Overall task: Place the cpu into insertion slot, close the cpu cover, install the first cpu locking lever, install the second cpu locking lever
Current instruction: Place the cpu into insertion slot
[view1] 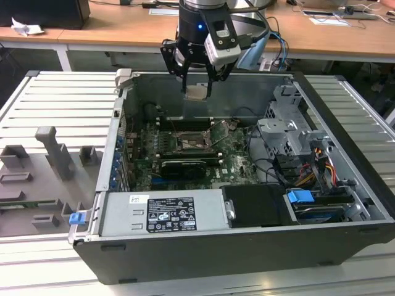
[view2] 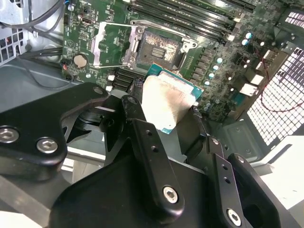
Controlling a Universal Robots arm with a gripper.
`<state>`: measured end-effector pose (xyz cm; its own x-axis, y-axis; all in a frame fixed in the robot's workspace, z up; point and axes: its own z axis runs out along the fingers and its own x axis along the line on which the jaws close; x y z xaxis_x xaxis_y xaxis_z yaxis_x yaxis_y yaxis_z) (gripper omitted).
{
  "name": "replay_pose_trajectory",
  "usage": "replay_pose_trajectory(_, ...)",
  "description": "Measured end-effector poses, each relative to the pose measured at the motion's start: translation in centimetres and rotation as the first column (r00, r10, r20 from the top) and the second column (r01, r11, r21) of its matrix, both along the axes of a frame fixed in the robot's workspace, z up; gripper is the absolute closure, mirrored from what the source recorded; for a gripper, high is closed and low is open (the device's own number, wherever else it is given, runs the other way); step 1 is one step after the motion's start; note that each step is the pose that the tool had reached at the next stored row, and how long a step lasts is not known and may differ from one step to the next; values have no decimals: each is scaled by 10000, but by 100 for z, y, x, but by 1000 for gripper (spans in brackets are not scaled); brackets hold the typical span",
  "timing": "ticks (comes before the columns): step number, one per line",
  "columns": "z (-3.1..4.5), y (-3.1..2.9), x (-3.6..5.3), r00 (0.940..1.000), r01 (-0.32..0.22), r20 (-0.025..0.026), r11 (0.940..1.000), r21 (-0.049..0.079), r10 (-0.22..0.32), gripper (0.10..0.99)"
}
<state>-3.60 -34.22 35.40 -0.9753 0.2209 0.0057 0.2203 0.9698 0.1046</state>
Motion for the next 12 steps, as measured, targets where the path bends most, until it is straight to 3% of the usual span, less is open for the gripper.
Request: replay_pose_trajectory(12,-17,0,0,9976,689,-1,9976,1,-689,557)
